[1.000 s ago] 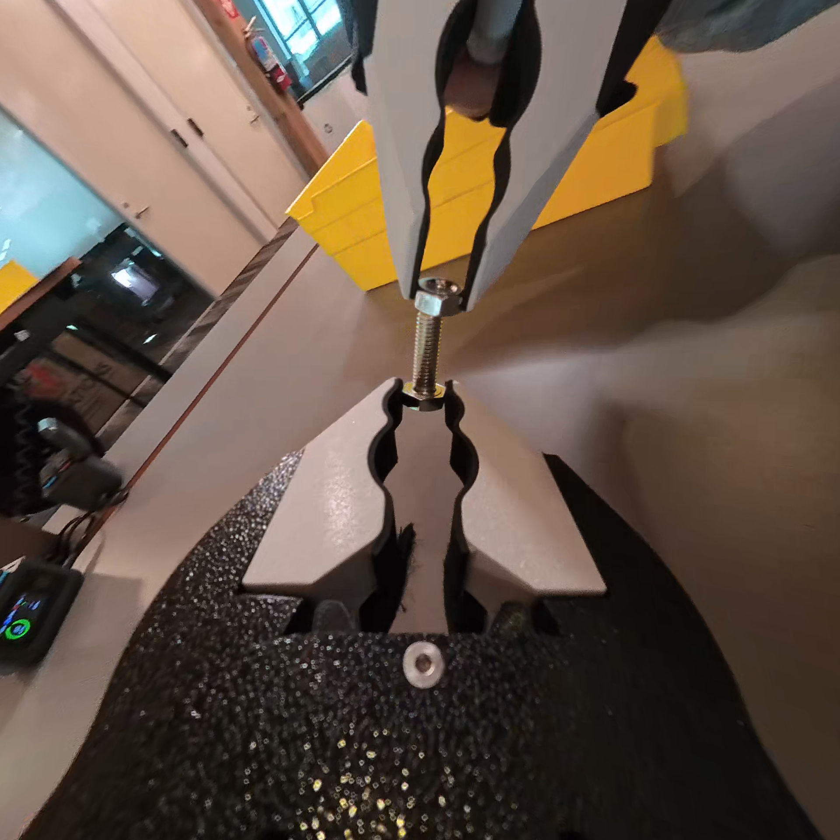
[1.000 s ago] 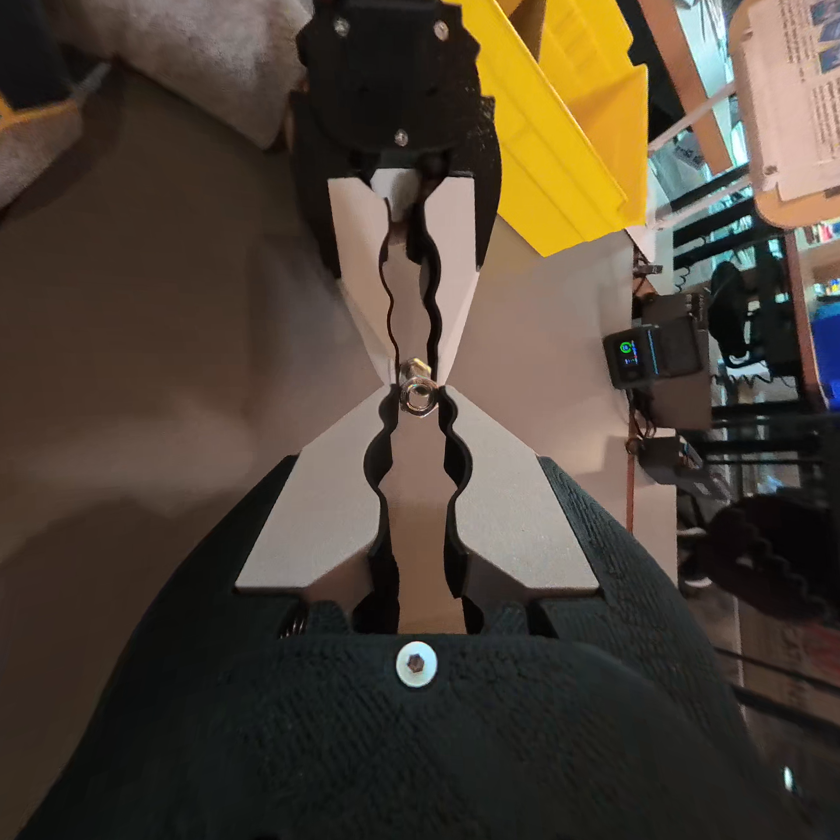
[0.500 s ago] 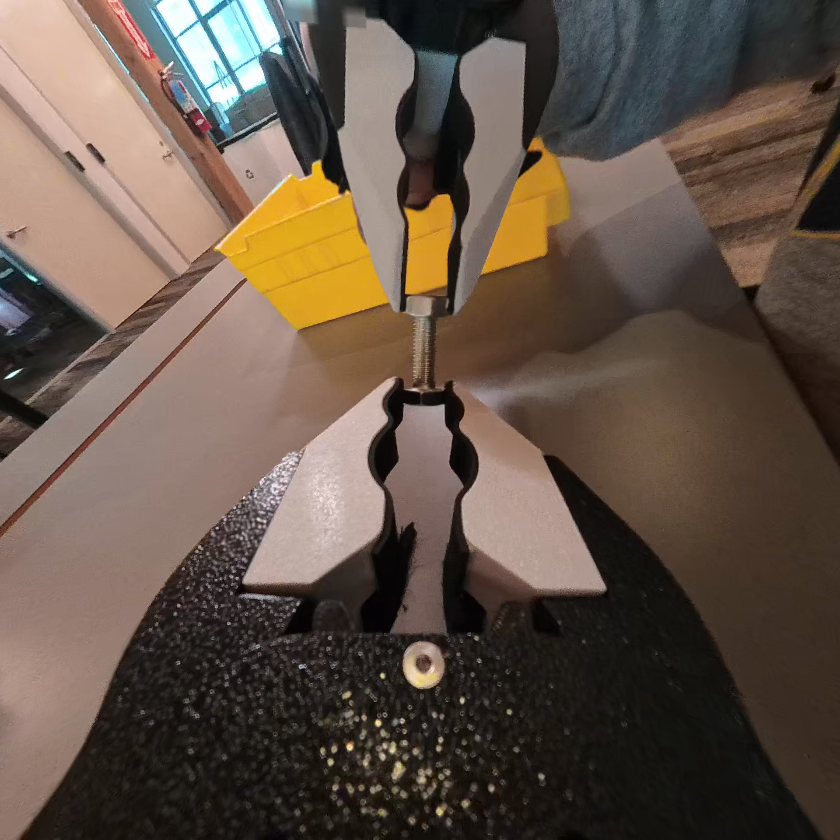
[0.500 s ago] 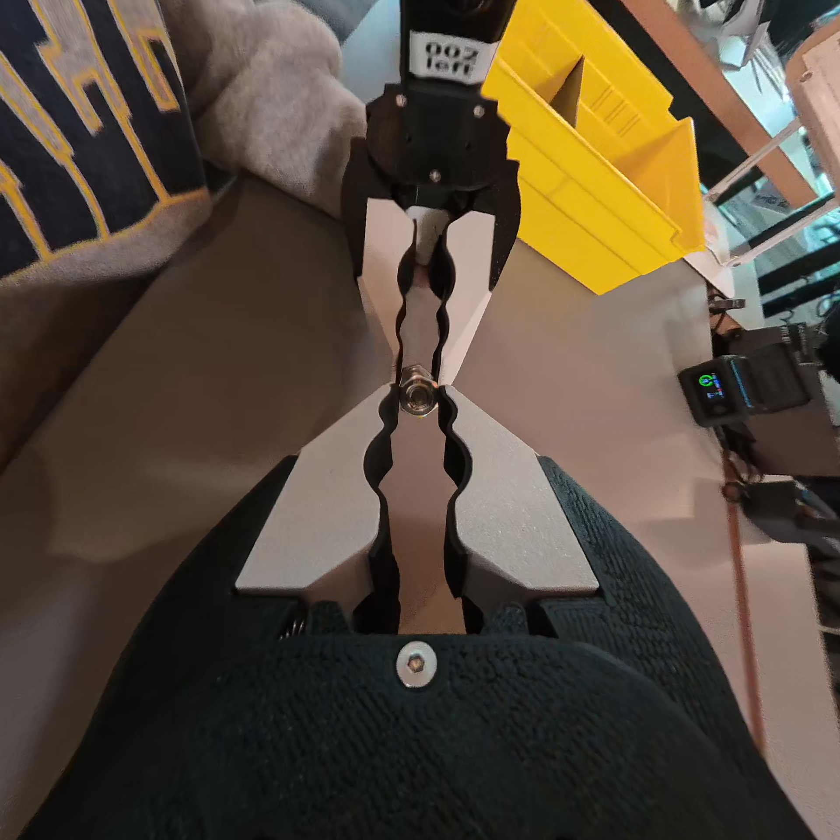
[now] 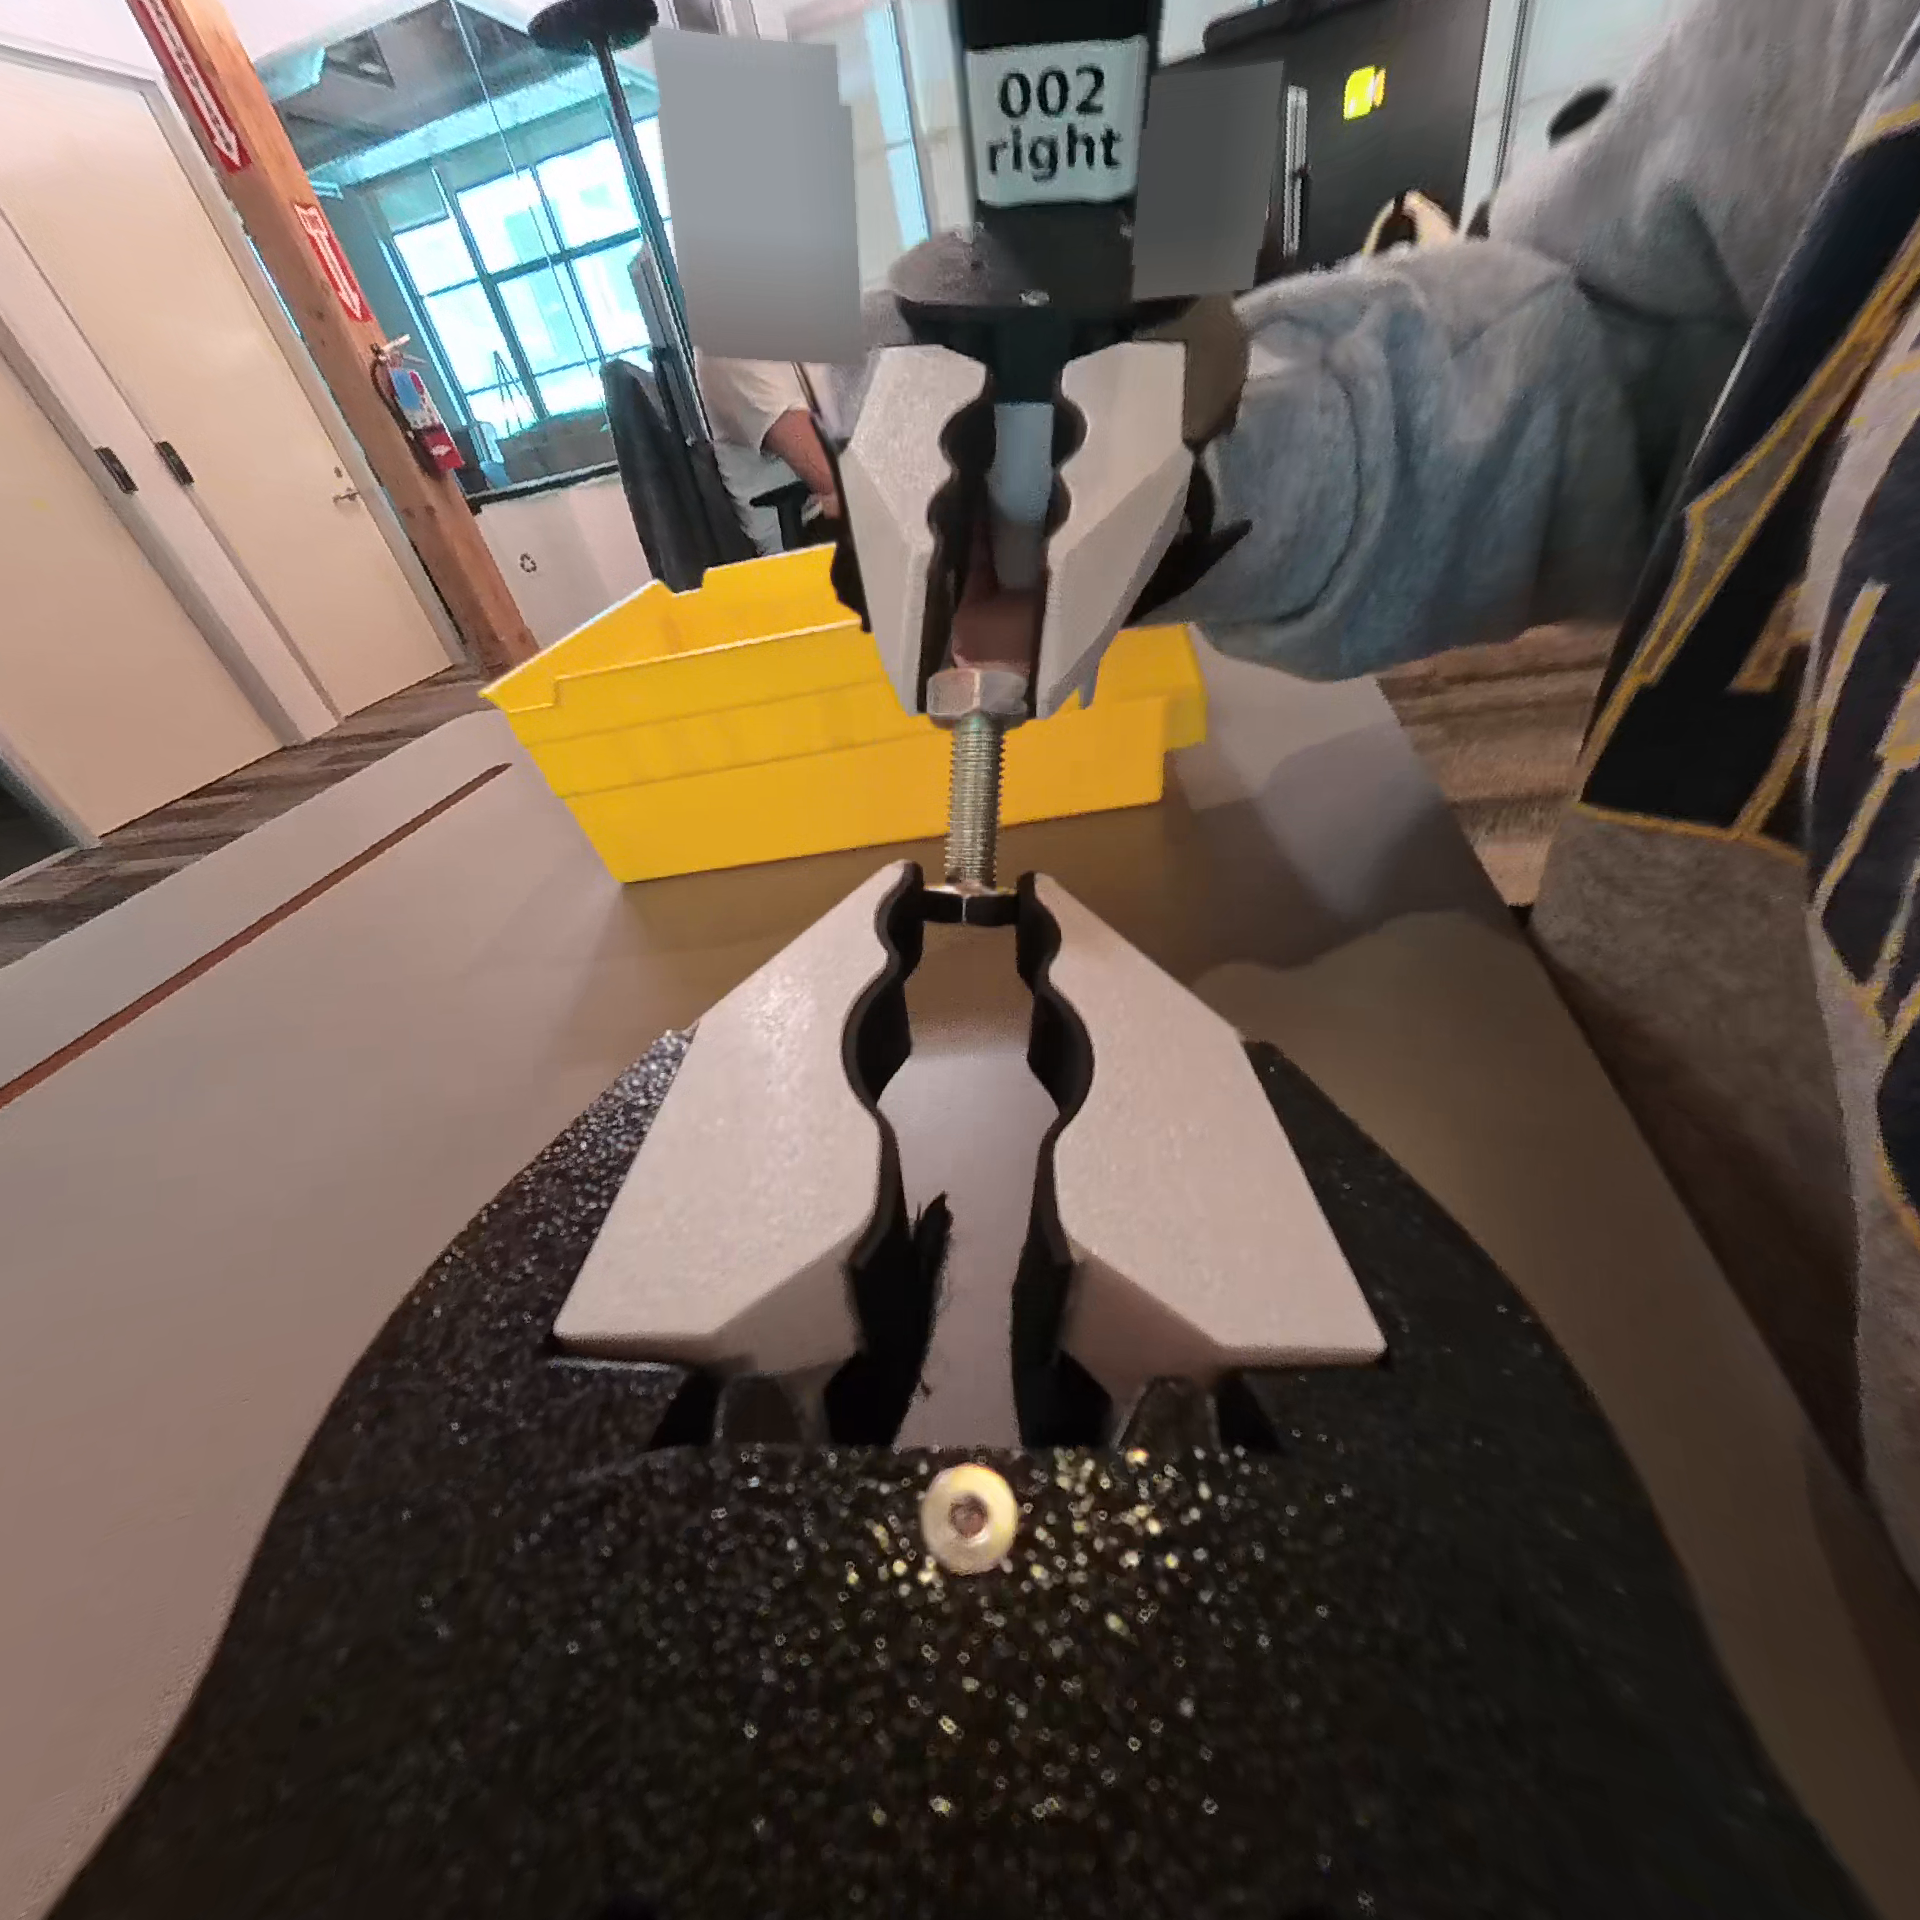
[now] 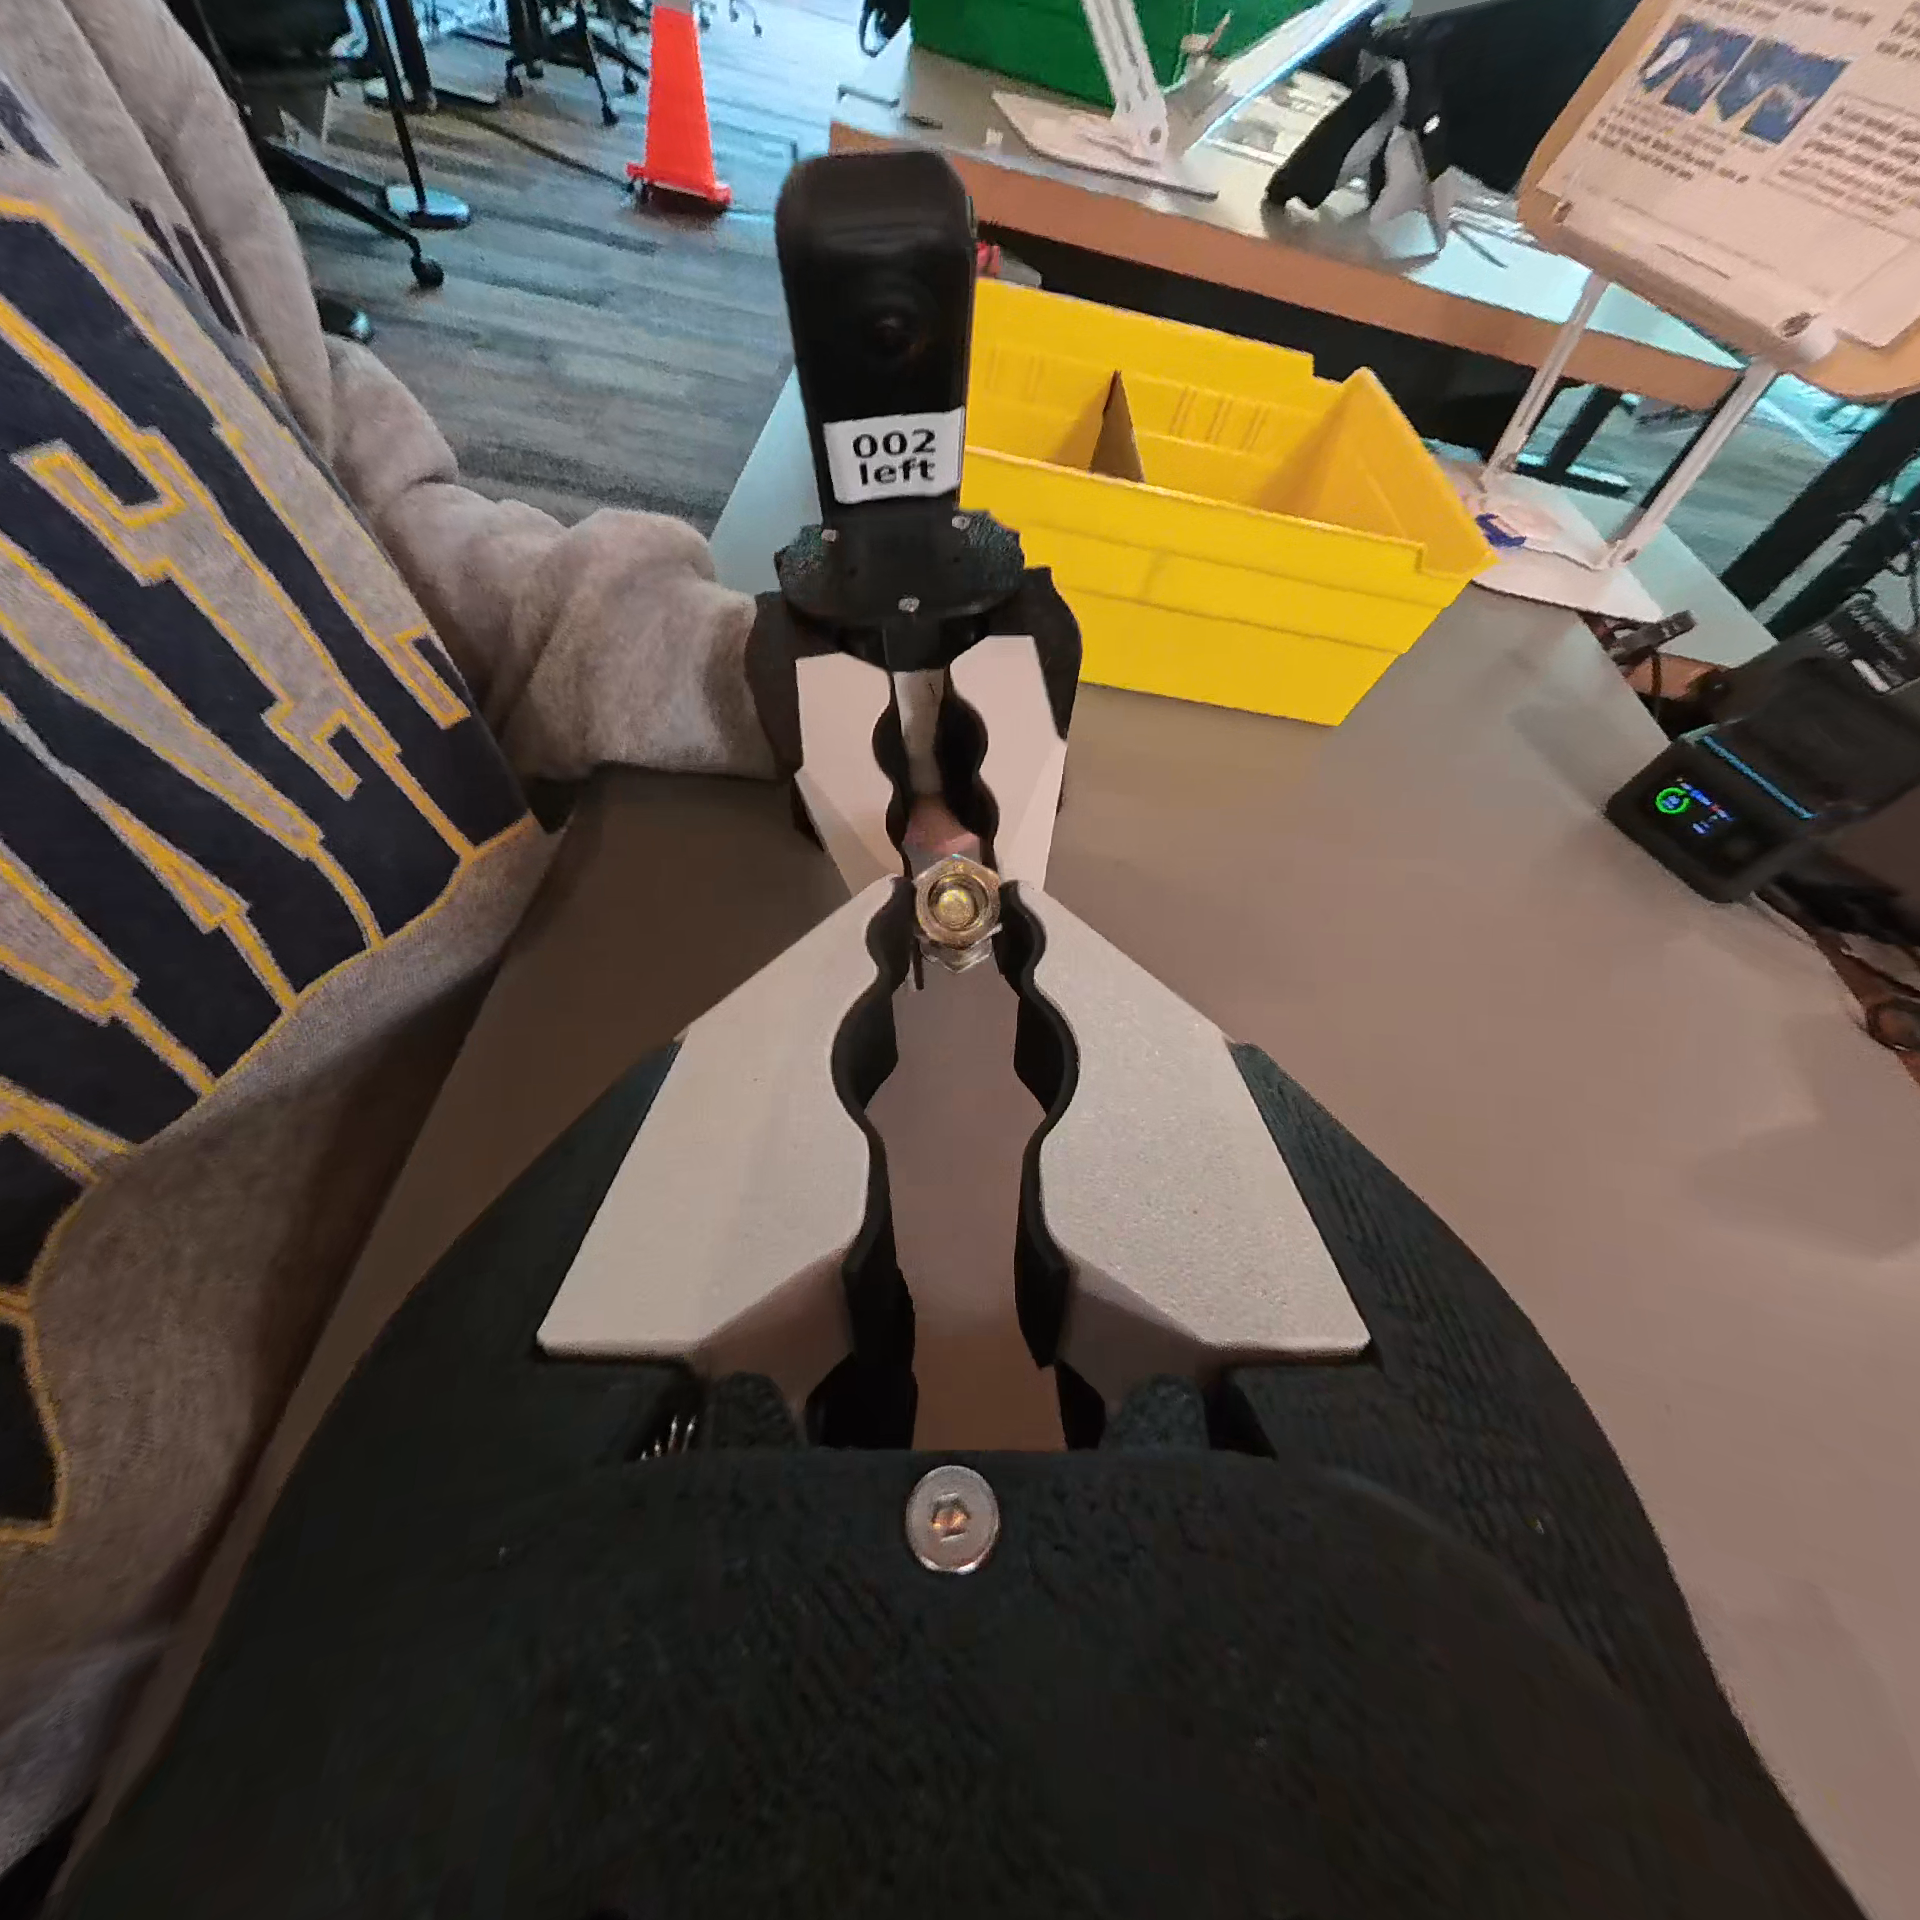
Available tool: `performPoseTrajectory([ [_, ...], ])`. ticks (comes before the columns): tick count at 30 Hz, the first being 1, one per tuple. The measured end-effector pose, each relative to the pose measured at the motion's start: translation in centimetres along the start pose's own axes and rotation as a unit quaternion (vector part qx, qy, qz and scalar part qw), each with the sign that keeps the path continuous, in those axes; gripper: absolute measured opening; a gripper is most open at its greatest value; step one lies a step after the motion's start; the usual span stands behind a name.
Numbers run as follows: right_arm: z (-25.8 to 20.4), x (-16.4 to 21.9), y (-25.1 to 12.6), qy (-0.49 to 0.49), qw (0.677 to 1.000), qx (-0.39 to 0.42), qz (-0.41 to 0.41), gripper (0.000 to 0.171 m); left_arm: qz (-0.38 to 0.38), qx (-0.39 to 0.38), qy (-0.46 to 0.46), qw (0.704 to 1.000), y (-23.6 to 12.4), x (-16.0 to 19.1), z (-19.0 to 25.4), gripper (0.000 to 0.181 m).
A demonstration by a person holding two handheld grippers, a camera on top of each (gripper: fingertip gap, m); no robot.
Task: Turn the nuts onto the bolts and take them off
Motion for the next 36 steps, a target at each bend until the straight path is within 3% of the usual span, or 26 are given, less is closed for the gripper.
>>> performPoseTrajectory([
  [9,1.9,-1.2,1.0,0.08,0.984,0.162,-0.011,0.016,0.044,-0.081,-0.031,0.995,-0.6,-0.7,-1.9,0.016],
  [14,2.5,-0.4,1.3,0.134,0.954,0.253,-0.087,0.016,-0.03,-0.162,0.026,0.986,-0.7,0.1,-2.9,0.016],
  [18,2.6,0.0,1.1,0.168,0.94,0.271,-0.123,0.016,-0.088,-0.206,0.098,0.97,-0.7,0.2,-3.1,0.016],
  [23,2.6,0.5,0.8,0.207,0.936,0.258,-0.118,0.016,-0.084,-0.19,0.083,0.975,-0.4,0.5,-2.9,0.016],
  [27,2.2,-0.4,0.8,0.184,0.955,0.214,-0.087,0.016,-0.017,-0.139,0.033,0.99,-0.4,-0.1,-2.4,0.016],
  [31,0.6,-1.6,-0.2,0.114,0.987,0.088,-0.075,0.016,0.047,-0.039,-0.004,0.998,0.2,-1.2,-0.6,0.016],
  [36,-0.7,-1.6,-1.5,0.093,0.988,-0.053,-0.115,0.016,0.074,0.082,-0.068,0.992,1.4,-1.5,1.5,0.016],
])
Point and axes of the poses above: each gripper's, where its closed fingertips meet, y out along the fingers, x out of its underside, z = x × y across the jaws, the point moved 2 cm from there along -y, back along the fingers, and after that the axes turned 15 degrees about x, right-handed, at the moved point
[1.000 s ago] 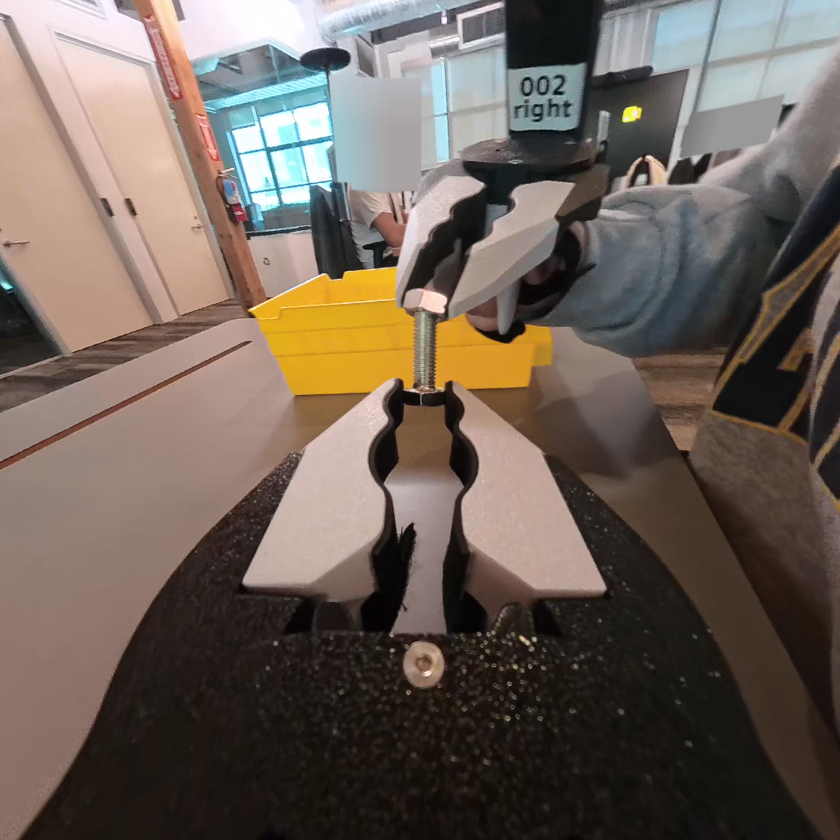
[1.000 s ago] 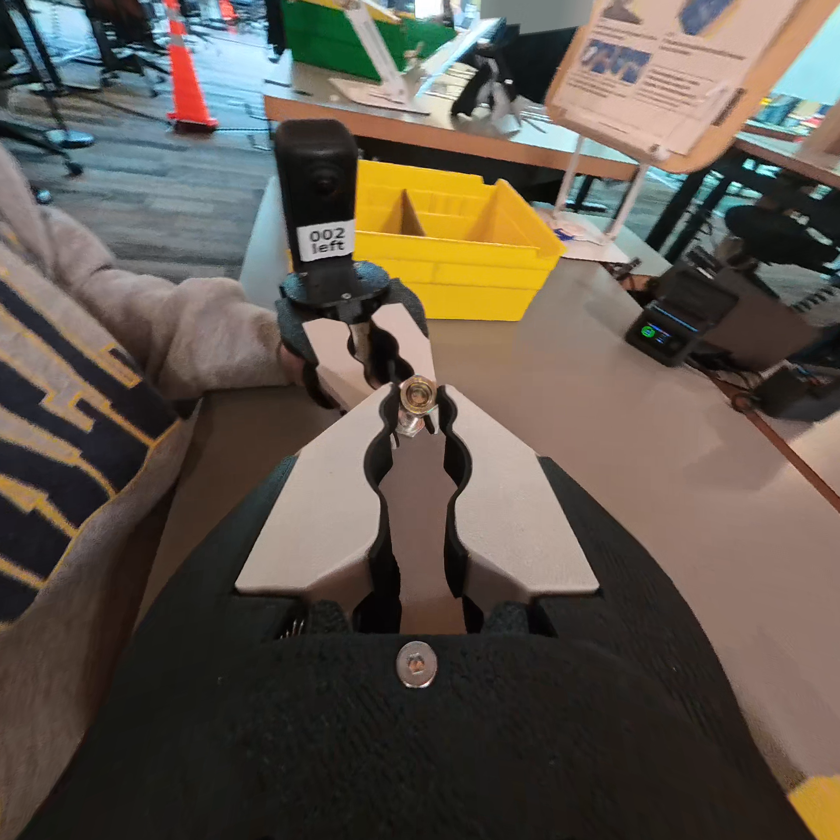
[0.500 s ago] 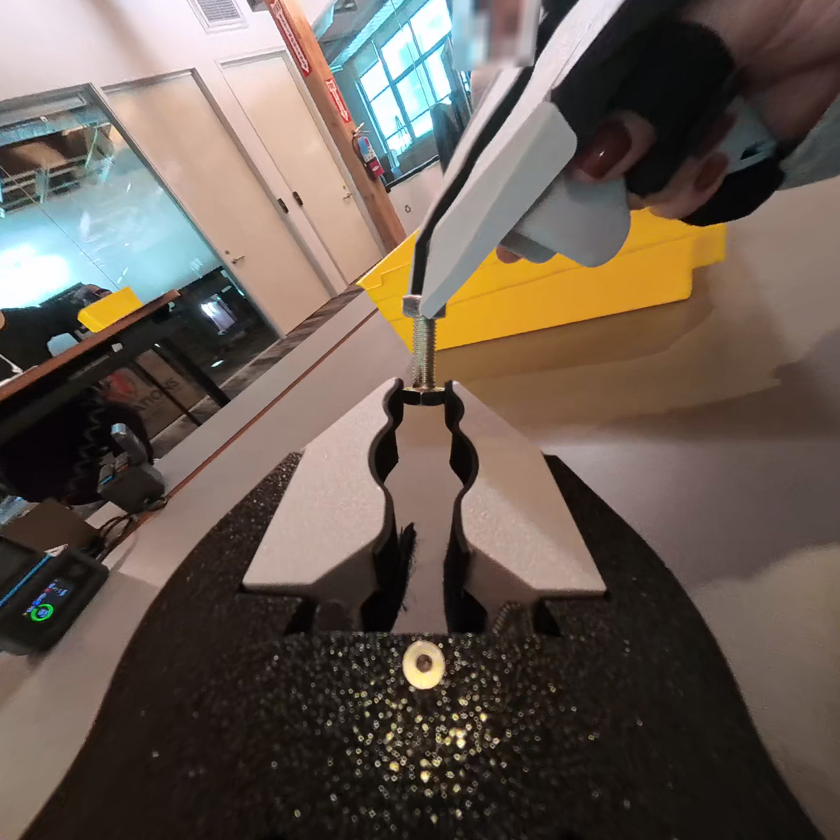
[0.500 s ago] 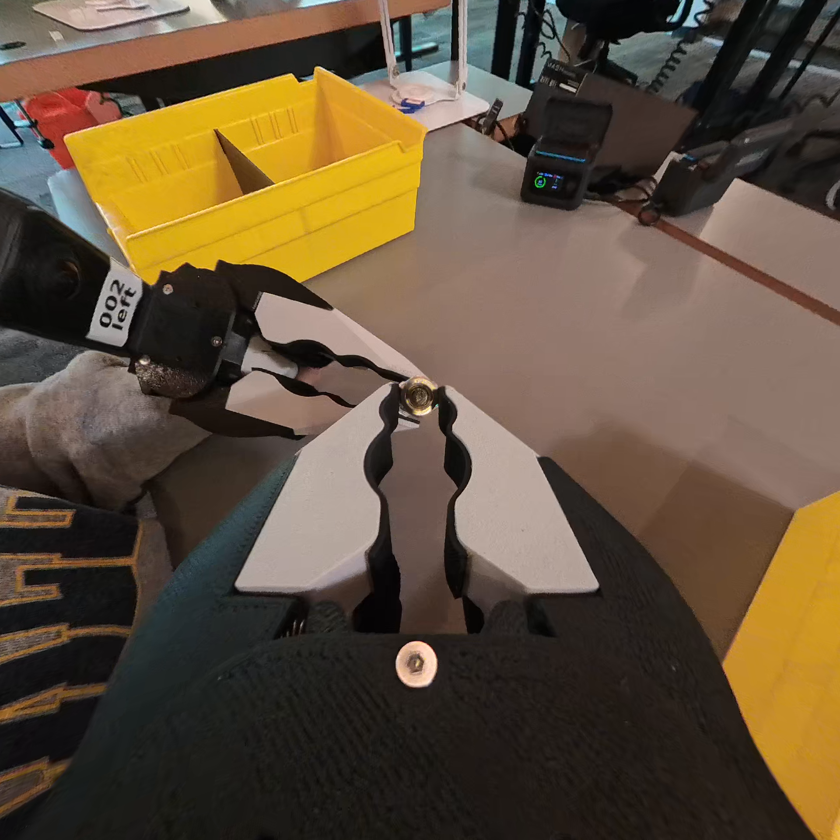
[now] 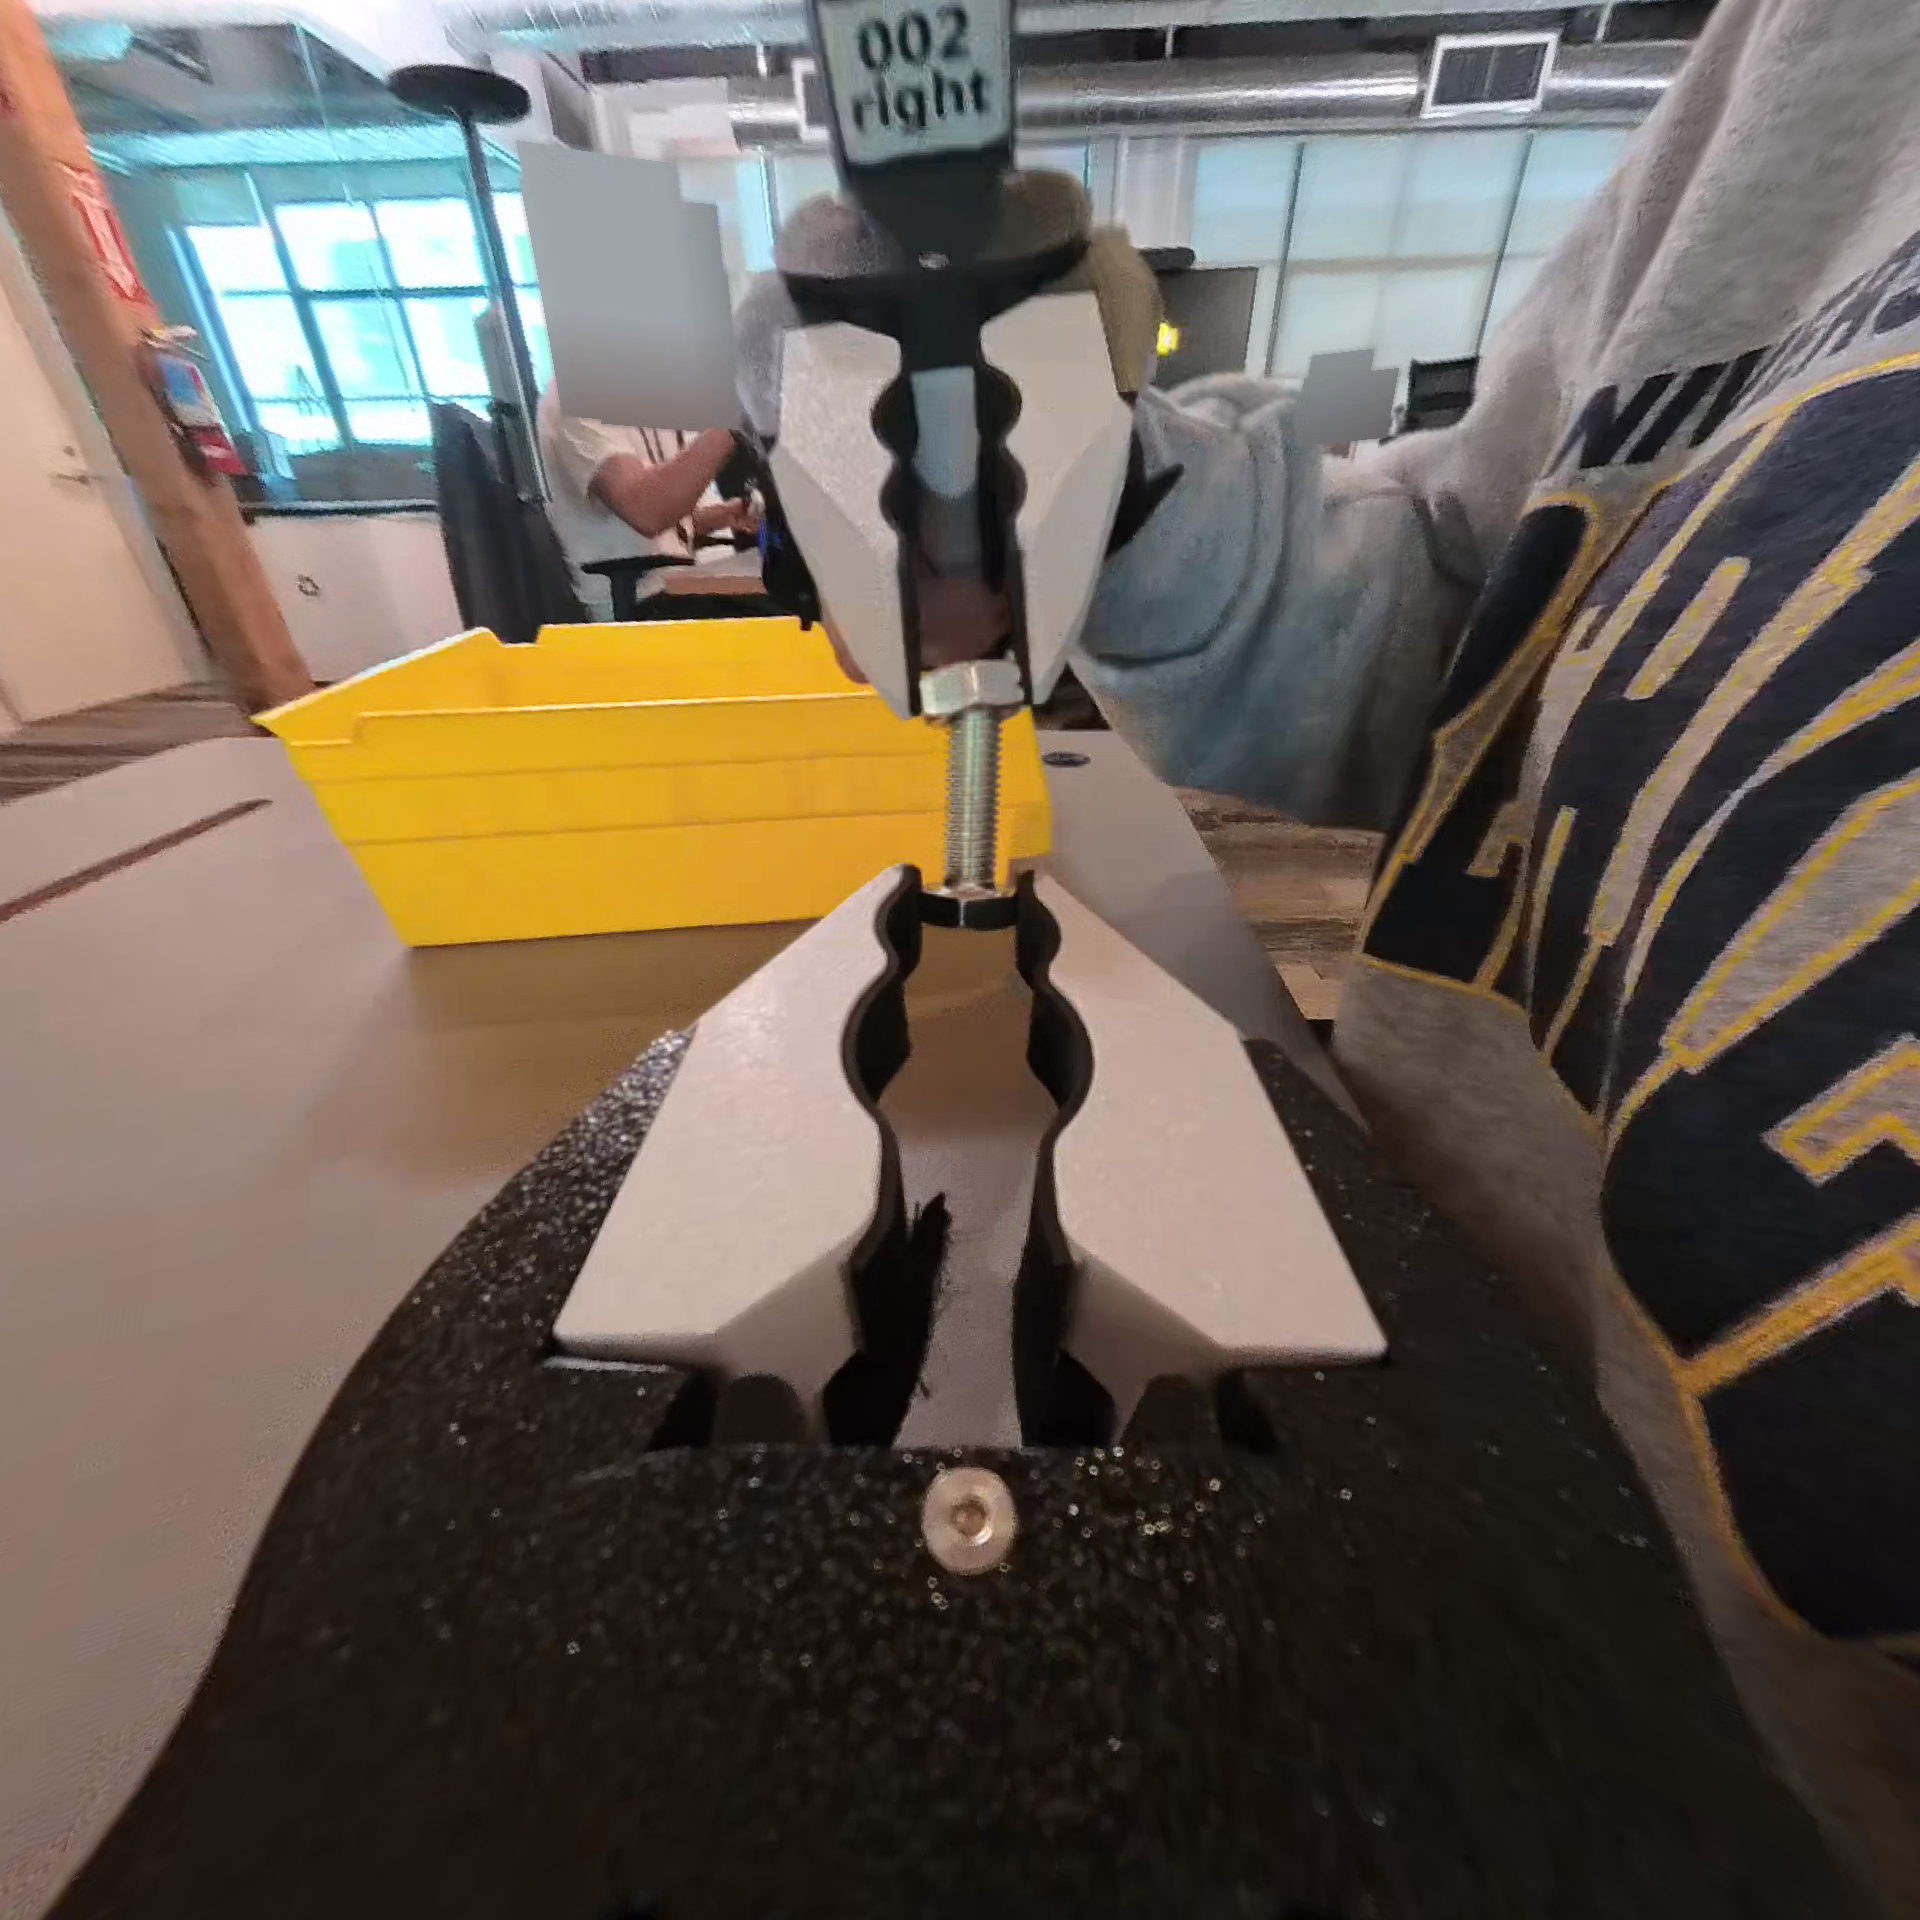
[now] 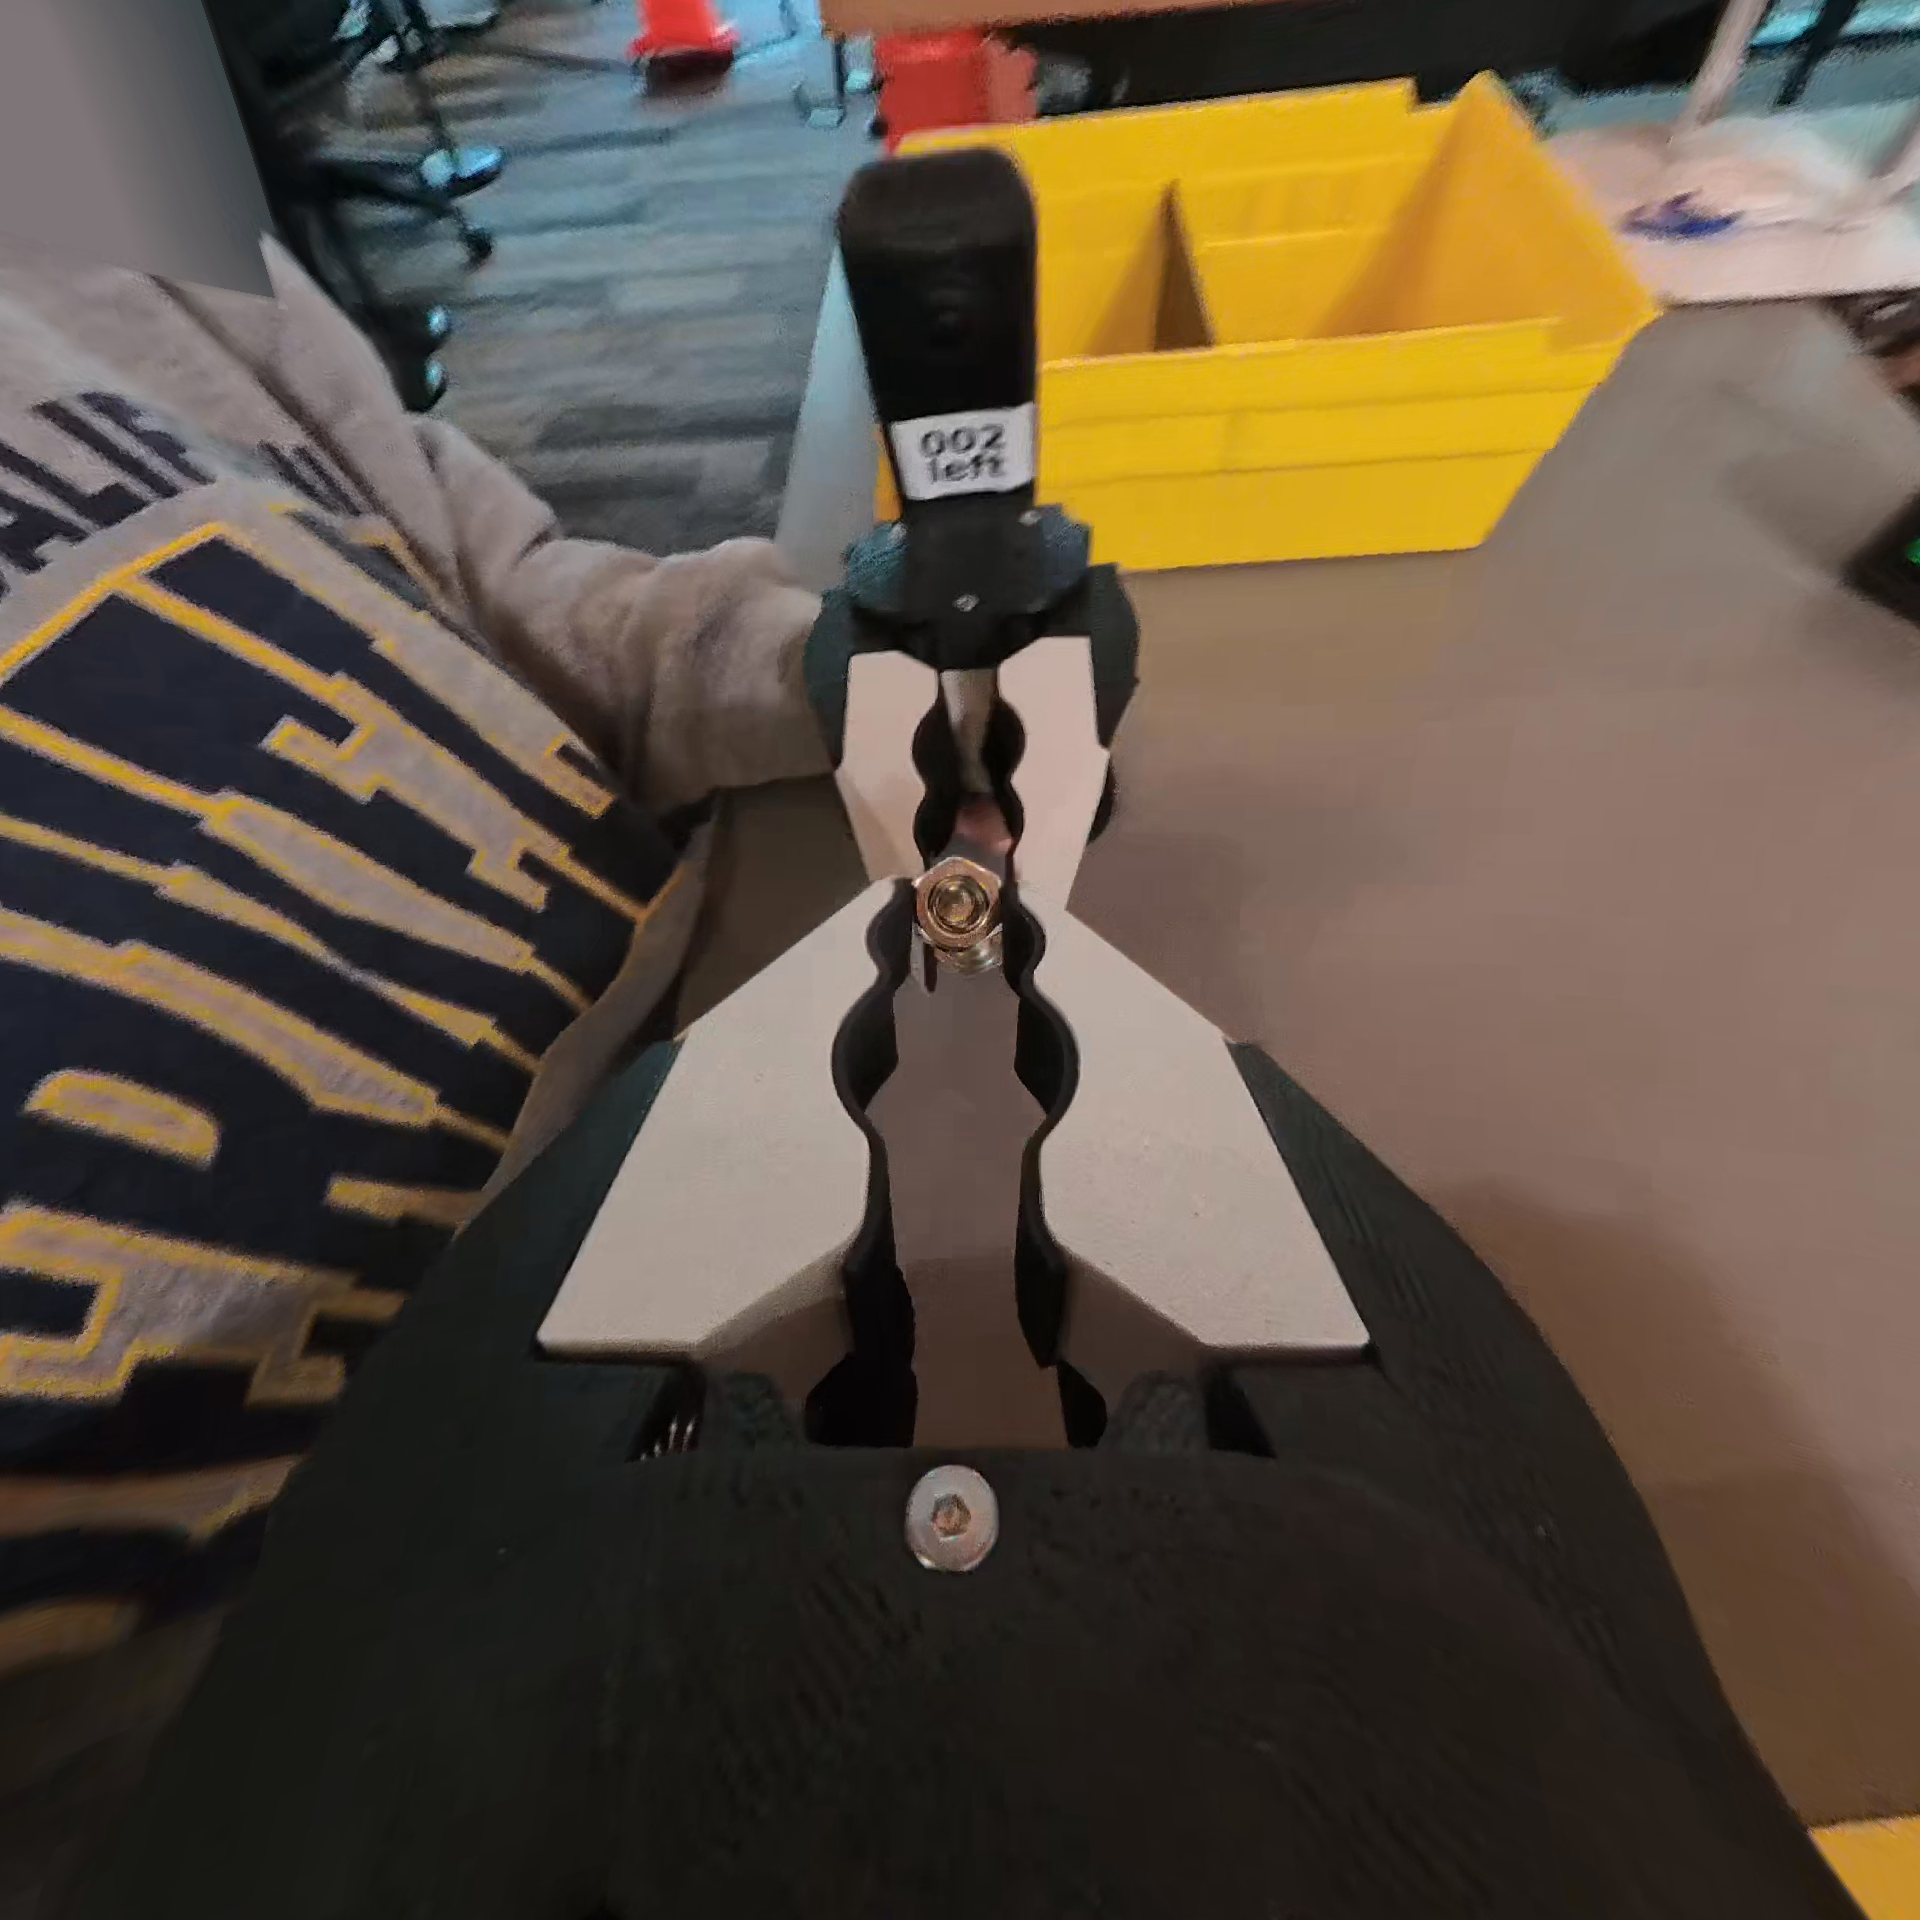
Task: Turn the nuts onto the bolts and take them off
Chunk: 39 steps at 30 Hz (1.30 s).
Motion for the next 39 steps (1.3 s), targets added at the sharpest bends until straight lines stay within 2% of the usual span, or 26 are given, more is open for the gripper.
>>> performPoseTrajectory([
  [3,0.1,0.3,0.2,-0.005,0.999,-0.01,-0.042,0.016,-0.014,-0.007,-0.002,1.0,0.3,0.4,-0.2,0.016],
  [6,0.8,0.0,0.5,0.004,0.998,0.021,-0.064,0.016,-0.012,-0.043,0.001,0.999,-0.1,0.3,-0.9,0.016],
  [11,2.1,-0.6,1.2,0.044,0.99,0.102,-0.083,0.016,-0.009,-0.108,0.002,0.994,-0.8,0.2,-2.3,0.016],
  [17,3.6,-1.2,2.0,0.108,0.969,0.215,-0.062,0.016,0.001,-0.179,0.002,0.984,-1.9,0.0,-3.7,0.016],
  [20,3.8,-1.2,2.3,0.11,0.96,0.25,-0.058,0.016,-0.008,-0.199,0.006,0.98,-2.1,0.1,-4.1,0.016],
  [27,4.0,-1.2,2.3,0.106,0.96,0.253,-0.06,0.016,-0.009,-0.198,0.008,0.98,-2.2,0.2,-4.2,0.016],
  [34,3.9,-1.9,2.2,0.108,0.963,0.245,-0.023,0.017,0.005,-0.195,0.0,0.981,-2.4,0.0,-4.3,0.016],
  [39,4.1,-1.9,2.0,0.104,0.964,0.246,-0.011,0.01,0.012,-0.194,-0.005,0.981,-2.6,-0.1,-4.3,0.016],
])
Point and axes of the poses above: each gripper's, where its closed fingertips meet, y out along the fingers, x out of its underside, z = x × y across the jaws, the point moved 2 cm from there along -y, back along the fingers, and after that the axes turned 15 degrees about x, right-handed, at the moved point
